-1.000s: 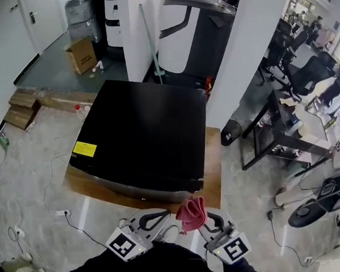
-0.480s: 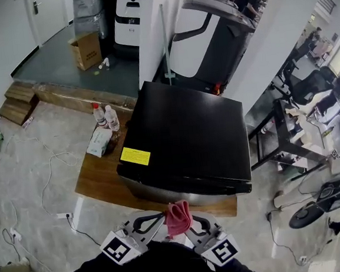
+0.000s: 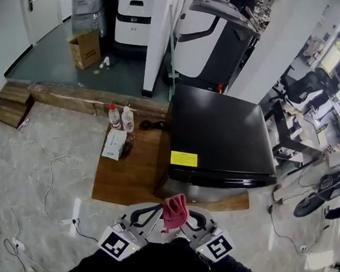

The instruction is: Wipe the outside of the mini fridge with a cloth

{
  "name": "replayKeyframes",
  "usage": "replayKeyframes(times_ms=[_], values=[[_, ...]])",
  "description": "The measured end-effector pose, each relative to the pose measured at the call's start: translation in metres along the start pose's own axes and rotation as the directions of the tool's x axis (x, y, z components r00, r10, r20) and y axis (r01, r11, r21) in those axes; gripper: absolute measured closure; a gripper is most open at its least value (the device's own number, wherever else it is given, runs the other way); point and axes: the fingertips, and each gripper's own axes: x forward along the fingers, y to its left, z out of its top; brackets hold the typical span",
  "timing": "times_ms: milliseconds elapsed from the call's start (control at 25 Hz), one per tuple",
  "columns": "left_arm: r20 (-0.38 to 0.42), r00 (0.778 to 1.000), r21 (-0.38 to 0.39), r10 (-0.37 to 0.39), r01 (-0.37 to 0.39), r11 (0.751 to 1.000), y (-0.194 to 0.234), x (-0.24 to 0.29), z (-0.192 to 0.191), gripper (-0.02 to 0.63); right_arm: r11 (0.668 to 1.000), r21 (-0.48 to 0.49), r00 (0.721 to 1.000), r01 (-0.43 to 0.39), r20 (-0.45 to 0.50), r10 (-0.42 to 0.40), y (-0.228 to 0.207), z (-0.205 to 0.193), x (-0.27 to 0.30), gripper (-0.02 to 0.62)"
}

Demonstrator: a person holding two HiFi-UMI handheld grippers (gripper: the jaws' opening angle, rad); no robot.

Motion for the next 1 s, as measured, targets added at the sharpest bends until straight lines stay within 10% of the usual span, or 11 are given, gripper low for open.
replayKeyframes(times_ms=[680, 1000], values=[[-0.018, 0.996, 0.059, 0.083, -0.082, 0.995, 0.038, 0.018, 0.02, 0.601, 0.995, 0.073, 0.997, -0.075, 0.042, 0.072, -0.005, -0.003, 0.021, 0.528], [-0.034, 0.999, 0.116, -0.007, 0.01, 0.993, 0.133, 0.012, 0.033, 0.601, 0.979, 0.191, 0.996, -0.07, 0.073, 0.057, 0.029, 0.019, 0.104, 0.528]])
